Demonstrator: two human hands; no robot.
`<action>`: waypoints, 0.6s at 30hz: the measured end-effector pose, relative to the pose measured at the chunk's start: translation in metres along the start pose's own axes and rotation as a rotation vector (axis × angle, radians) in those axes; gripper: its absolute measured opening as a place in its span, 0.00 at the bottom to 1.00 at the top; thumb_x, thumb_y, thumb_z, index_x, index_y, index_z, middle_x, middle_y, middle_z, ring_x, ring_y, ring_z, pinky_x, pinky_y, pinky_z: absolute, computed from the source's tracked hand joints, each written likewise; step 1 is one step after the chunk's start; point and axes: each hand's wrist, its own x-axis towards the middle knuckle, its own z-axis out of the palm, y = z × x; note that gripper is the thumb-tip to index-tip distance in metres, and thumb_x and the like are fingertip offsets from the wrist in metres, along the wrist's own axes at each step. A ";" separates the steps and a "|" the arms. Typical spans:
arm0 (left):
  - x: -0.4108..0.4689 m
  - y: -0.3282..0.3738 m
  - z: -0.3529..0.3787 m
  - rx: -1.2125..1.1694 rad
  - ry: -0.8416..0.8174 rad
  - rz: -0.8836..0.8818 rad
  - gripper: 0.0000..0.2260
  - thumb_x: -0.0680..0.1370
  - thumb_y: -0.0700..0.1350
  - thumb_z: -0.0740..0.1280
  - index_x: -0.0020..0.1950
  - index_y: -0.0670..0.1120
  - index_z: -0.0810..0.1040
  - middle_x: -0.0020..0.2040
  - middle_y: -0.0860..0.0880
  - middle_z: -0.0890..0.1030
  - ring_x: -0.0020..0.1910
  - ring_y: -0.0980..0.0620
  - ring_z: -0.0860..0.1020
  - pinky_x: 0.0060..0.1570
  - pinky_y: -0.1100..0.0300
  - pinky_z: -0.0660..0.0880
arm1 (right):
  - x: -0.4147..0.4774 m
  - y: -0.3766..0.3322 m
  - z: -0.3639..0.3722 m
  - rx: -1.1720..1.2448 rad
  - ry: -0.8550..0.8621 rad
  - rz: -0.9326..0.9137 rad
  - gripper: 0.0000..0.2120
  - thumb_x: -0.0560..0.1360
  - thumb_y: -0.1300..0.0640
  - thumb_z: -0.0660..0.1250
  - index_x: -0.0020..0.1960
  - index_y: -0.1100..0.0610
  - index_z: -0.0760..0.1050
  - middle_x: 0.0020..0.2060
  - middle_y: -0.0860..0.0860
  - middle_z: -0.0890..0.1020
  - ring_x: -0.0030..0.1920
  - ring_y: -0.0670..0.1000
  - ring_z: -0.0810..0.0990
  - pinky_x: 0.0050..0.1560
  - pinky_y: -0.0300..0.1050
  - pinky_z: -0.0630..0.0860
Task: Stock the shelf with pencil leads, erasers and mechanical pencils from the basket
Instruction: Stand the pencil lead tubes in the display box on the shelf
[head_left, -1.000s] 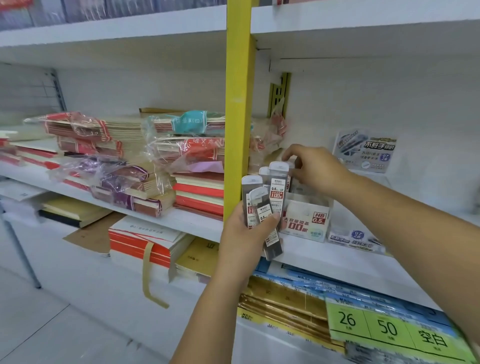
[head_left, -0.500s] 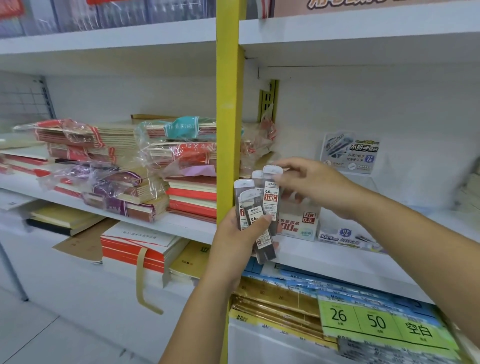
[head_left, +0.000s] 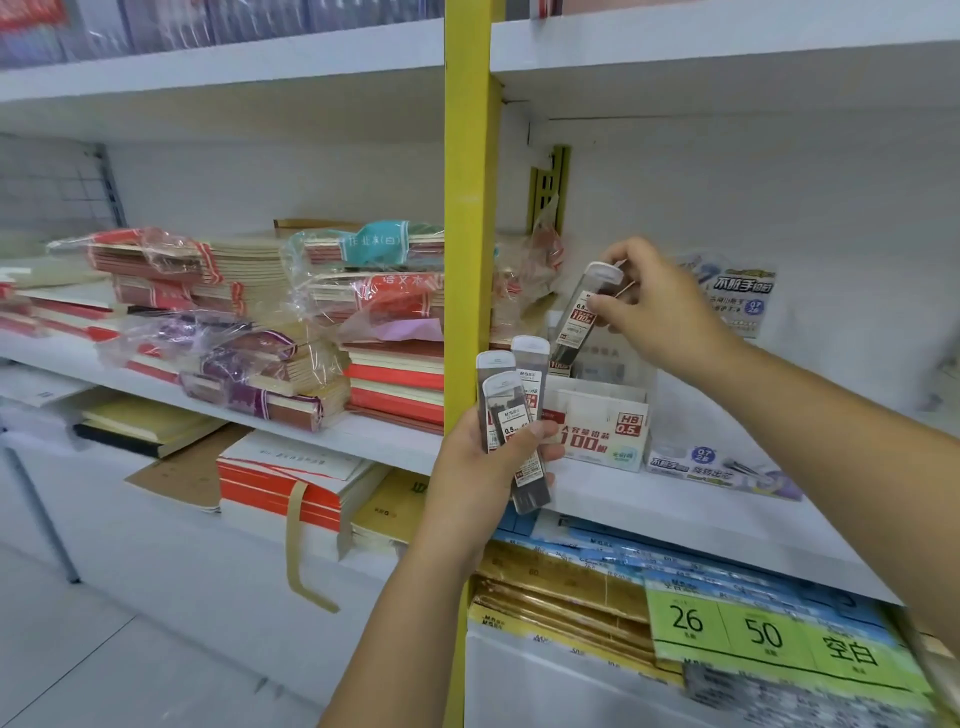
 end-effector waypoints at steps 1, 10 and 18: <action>0.001 0.000 0.000 0.009 0.004 0.002 0.10 0.78 0.44 0.70 0.59 0.52 0.79 0.51 0.51 0.87 0.48 0.52 0.86 0.43 0.54 0.83 | 0.000 0.003 0.005 -0.056 -0.023 -0.014 0.11 0.75 0.57 0.69 0.52 0.47 0.69 0.43 0.44 0.80 0.42 0.45 0.81 0.43 0.47 0.79; 0.001 -0.003 -0.004 0.029 0.003 0.011 0.10 0.78 0.44 0.70 0.59 0.52 0.79 0.51 0.51 0.87 0.48 0.52 0.86 0.45 0.52 0.84 | 0.010 0.017 0.025 -0.158 -0.077 -0.005 0.15 0.73 0.58 0.73 0.51 0.48 0.68 0.33 0.45 0.79 0.33 0.41 0.79 0.34 0.44 0.76; -0.001 0.000 -0.005 0.034 -0.007 -0.010 0.11 0.78 0.45 0.70 0.60 0.51 0.78 0.52 0.51 0.86 0.49 0.52 0.86 0.52 0.47 0.82 | 0.012 0.019 0.030 -0.523 -0.092 -0.066 0.11 0.76 0.54 0.67 0.58 0.52 0.79 0.49 0.54 0.81 0.46 0.52 0.77 0.42 0.43 0.70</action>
